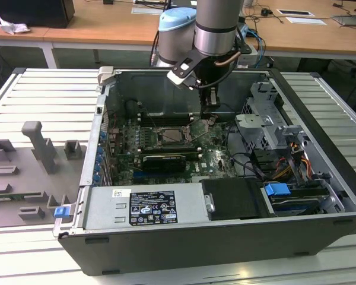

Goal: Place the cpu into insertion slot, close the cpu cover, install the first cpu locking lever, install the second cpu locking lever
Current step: 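Close the cpu cover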

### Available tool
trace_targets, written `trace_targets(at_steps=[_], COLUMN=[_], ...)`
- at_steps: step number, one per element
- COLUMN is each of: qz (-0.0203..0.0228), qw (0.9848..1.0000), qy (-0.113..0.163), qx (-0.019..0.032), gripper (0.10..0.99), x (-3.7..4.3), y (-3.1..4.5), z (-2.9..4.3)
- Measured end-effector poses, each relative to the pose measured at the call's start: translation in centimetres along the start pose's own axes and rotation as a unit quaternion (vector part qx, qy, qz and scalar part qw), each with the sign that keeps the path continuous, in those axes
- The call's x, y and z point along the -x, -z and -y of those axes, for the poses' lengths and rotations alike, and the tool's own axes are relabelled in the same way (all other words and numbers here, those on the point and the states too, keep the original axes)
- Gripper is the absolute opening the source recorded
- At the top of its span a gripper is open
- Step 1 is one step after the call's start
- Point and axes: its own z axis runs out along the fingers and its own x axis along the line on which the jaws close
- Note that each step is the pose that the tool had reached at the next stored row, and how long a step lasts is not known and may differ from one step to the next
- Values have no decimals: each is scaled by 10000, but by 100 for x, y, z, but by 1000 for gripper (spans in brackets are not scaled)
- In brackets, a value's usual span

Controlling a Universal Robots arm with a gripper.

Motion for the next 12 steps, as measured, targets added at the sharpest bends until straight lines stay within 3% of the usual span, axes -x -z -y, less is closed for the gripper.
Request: trace_targets(at_steps=[12], qz=[41], qw=[10000], qy=[8], qx=[-3], gripper=[106], x=[-18], y=[-27], z=[-34])
